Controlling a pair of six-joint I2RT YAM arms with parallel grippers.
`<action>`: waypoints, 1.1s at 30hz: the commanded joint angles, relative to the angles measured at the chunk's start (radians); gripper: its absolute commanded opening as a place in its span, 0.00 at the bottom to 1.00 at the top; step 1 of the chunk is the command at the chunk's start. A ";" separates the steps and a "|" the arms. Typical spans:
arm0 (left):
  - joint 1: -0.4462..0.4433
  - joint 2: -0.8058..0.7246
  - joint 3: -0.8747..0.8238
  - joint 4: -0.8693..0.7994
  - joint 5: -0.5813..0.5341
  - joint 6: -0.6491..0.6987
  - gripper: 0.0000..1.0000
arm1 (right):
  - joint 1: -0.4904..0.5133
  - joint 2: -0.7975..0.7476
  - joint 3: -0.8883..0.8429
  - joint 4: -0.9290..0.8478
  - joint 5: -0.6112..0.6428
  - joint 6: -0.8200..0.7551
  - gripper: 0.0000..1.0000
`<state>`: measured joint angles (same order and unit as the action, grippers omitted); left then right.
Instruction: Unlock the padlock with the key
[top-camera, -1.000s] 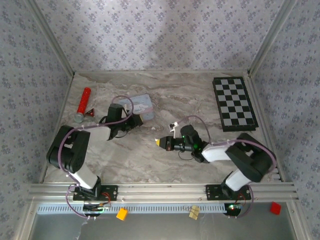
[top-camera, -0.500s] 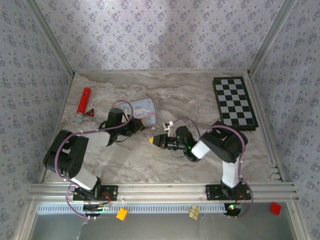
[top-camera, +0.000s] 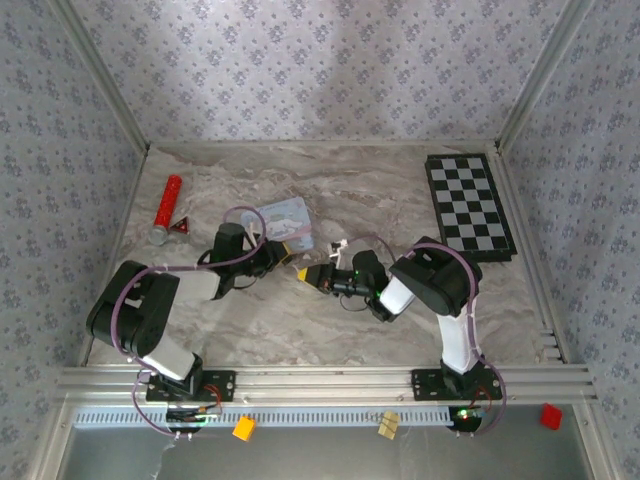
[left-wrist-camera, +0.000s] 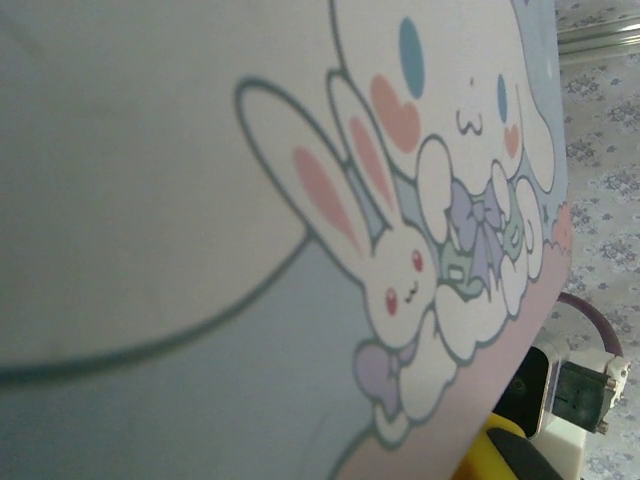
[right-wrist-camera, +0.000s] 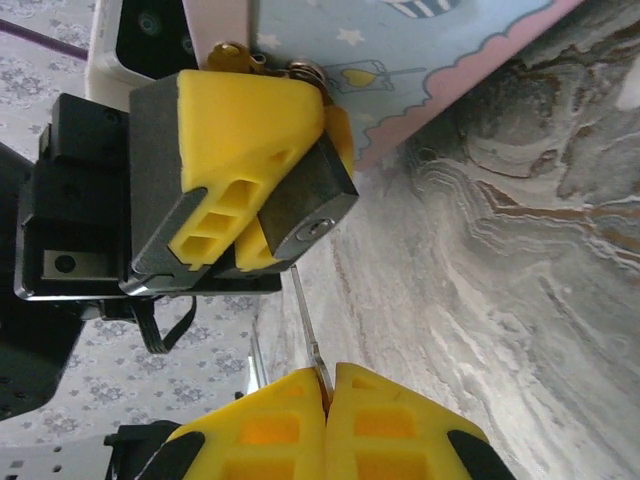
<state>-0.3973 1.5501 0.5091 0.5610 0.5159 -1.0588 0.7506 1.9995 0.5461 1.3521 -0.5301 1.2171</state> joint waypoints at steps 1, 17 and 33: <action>-0.011 -0.013 -0.001 0.086 0.067 -0.027 0.05 | -0.009 0.019 0.026 0.041 -0.032 0.034 0.00; -0.009 -0.030 -0.035 0.207 0.069 -0.087 0.03 | -0.014 0.021 0.035 0.042 -0.053 0.088 0.00; 0.001 -0.087 -0.060 0.236 0.056 -0.127 0.01 | -0.028 0.011 0.038 0.042 -0.062 0.111 0.00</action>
<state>-0.3992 1.5120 0.4446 0.7010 0.5316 -1.1591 0.7231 2.0121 0.5694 1.3975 -0.5842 1.3136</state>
